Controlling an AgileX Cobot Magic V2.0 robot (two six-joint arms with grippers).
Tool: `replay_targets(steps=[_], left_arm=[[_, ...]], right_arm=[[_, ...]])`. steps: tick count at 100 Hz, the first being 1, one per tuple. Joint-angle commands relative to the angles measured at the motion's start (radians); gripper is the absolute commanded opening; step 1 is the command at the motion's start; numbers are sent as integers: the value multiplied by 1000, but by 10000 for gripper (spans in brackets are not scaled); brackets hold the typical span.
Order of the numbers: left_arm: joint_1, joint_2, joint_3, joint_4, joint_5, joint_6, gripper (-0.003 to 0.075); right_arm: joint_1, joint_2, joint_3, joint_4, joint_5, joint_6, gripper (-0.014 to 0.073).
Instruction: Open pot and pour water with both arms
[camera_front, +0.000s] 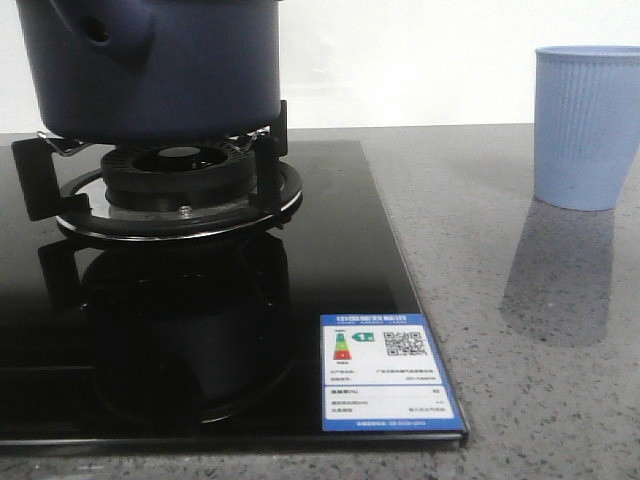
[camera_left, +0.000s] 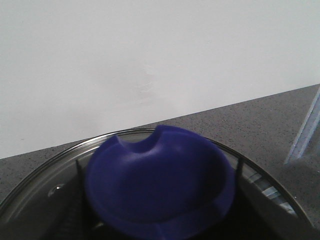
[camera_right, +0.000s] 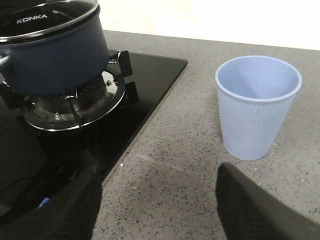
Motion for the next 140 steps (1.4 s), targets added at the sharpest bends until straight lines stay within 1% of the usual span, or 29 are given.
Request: replay_targets(steps=[1,13,25,46,61,90,114,128,133,140], left_arm=[[-6,-42,-39,-5,-100,-4,356],[-4,-76,-39,-4,-107,-4,356],[7,-128,-39,-4,-108,-4,356],[59,-225,-39,5,-109,-4,356],[111,-292,-39,12,-94,-4,356],[197,-368,-39,37,-49,-4,356],[211,-375,-39,37,-38,-4,356],[211,-375,-39,37,-38,-4,356],[211,-375,-39,37,-38,-4,356],[211,-375,-39,37,-38,-4,356]], right_arm=[[0,15,-38,13,-67,-15,442],[0,15,-36,-2,-80,-15,442],[0,15,-9,-7,-125,-15,442],[0,41,79,-7,-257,-15,442],[0,100,146,-7,-400,-15,442],[0,356,154,-7,-614,-15,443],[0,573,154,-7,-787,-15,449],[0,661,150,-7,-886,-9,515],[0,688,138,-7,-893,-9,531],[3,722,116,-7,-886,5,532]])
